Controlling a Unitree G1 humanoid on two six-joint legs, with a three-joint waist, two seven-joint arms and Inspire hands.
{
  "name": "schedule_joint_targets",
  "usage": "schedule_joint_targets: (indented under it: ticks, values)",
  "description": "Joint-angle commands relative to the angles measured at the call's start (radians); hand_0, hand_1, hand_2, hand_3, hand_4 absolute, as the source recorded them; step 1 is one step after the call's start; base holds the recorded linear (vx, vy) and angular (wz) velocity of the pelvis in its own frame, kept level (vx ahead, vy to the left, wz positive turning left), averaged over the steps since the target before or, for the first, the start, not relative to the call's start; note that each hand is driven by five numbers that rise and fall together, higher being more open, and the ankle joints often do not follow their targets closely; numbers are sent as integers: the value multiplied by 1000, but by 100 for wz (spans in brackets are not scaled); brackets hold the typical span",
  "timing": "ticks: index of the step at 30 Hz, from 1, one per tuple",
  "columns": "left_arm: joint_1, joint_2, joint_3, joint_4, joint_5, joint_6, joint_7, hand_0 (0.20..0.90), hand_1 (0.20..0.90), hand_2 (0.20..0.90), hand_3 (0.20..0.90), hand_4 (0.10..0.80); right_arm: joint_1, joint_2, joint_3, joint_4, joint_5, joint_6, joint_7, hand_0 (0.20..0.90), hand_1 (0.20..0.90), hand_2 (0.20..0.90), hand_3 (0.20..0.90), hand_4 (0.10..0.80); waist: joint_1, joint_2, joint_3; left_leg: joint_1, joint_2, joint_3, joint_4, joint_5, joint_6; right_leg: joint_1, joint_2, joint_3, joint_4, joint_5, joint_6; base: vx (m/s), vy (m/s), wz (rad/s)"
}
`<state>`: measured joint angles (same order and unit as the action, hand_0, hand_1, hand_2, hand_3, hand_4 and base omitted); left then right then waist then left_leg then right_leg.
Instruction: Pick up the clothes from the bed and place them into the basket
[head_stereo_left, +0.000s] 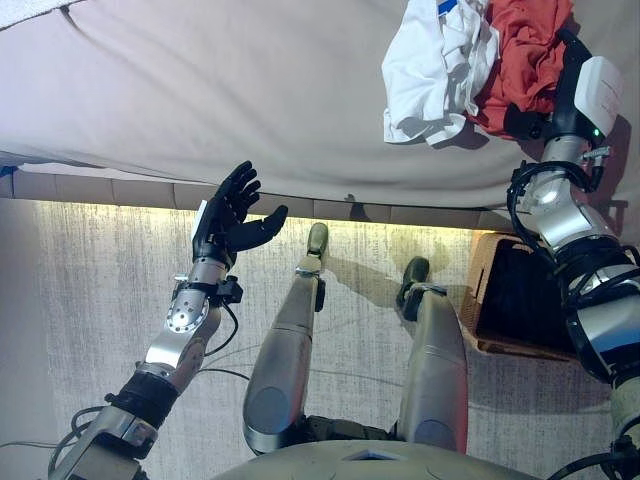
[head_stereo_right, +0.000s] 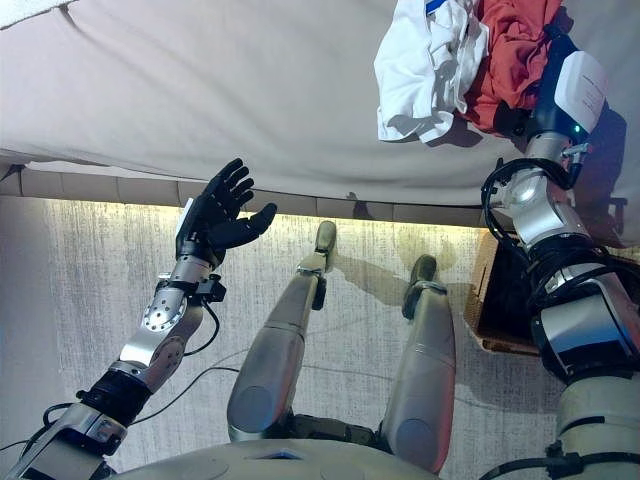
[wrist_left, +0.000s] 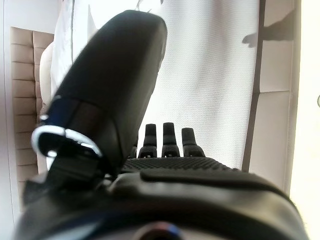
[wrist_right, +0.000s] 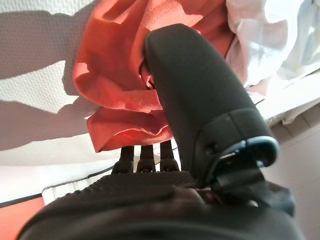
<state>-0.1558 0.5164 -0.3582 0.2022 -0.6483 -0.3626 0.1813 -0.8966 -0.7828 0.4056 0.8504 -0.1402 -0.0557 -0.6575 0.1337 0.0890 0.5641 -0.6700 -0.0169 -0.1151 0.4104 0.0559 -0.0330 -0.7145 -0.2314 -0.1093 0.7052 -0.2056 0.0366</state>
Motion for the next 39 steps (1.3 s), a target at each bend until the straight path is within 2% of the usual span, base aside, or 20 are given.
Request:
schedule_joint_targets:
  ticks: [1, 10, 16, 21, 22, 23, 24, 25, 32, 34, 35, 39]
  values:
    - [43, -15, 29, -78, -22, -127, 0, 900, 900, 900, 900, 800, -38, -158, -32, -44, 5, -46, -68, 900, 900, 900, 900, 800, -2, 10, -44, 1, -10, 51, 189, -217, 47, 53, 63, -38, -97, 64, -46, 35, -21, -2]
    - [34, -8, 21, -99, -29, -121, 9, 900, 900, 900, 900, 800, -92, -146, 31, -20, -5, 24, 10, 900, 900, 900, 900, 800, 11, 12, -44, -34, -12, 45, 197, -216, 45, 20, 65, -46, -75, 60, -49, 38, -35, 0]
    - [24, 3, 18, -105, -37, -124, 6, 900, 900, 900, 900, 800, -182, -147, 110, 59, 76, 47, 100, 900, 900, 900, 900, 800, 35, 25, -44, -77, -21, 34, 190, -202, 47, -24, 66, -59, -68, 60, -53, 7, -59, 5]
    - [24, 4, 21, -119, -77, -121, -25, 900, 900, 900, 900, 800, -245, -130, 141, 91, 111, 160, 182, 900, 900, 900, 900, 800, 50, 36, -44, -132, -22, 32, 206, -199, 45, -77, 65, -66, -49, 58, -57, 9, -51, 7]
    - [40, 2, 14, -121, -85, -124, -26, 900, 900, 900, 900, 800, -237, -127, 147, 105, 129, 194, 214, 900, 900, 900, 900, 800, 53, 39, -44, -108, -20, 34, 217, -230, 43, -59, 66, -59, -32, 29, -49, 57, -41, 7]
    - [43, 1, 17, -133, -94, -121, -29, 900, 900, 900, 900, 800, -244, -125, 156, 127, 141, 211, 246, 900, 900, 900, 900, 800, 59, 42, -44, -117, -22, 30, 217, -228, 44, -66, 67, -61, -34, 30, -51, 47, -41, 5]
    - [45, 1, 18, -138, -105, -122, -30, 900, 900, 900, 900, 800, -251, -126, 168, 138, 149, 222, 263, 829, 829, 829, 818, 718, 61, 44, -44, -125, -23, 30, 219, -228, 45, -72, 66, -64, -35, 30, -54, -37, -29, 5]
    - [49, 1, 20, -142, -110, -121, -29, 900, 900, 900, 900, 800, -252, -128, 176, 144, 156, 227, 275, 300, 300, 300, 200, 100, 62, 43, -44, -130, -23, 29, 221, -228, 46, -76, 66, -66, -35, 30, -56, -37, -29, 5]
    - [79, 14, 51, -140, -131, -119, -99, 900, 900, 900, 900, 800, -216, -132, 173, 128, 160, 256, 278, 300, 300, 300, 200, 100, 62, 13, -44, -73, -15, 21, 225, -246, 53, -15, 72, -70, -50, 31, -59, -8, -9, 1]
    - [81, 16, 57, -138, -131, -109, -112, 900, 900, 900, 900, 800, -189, -141, 157, 134, 164, 247, 277, 300, 300, 300, 200, 100, 55, 1, -44, -10, -13, 25, 206, -248, 53, 45, 73, -67, -74, 35, -57, -4, 72, -6]
    - [71, 20, 65, -135, -130, -110, -117, 900, 900, 900, 900, 800, -182, -152, 139, 130, 156, 239, 284, 300, 300, 300, 200, 100, 48, -8, -44, -3, -14, 28, 189, -217, 55, 58, 71, -74, -104, 64, -64, -12, 114, -13]
    - [73, 27, 87, -104, -130, -97, -142, 900, 900, 900, 900, 800, -113, -195, 92, 73, 141, 219, 324, 300, 300, 300, 200, 100, 18, -43, -44, 184, -1, 60, 113, -216, 50, 231, 63, -59, -203, 86, -50, 43, 120, -24]
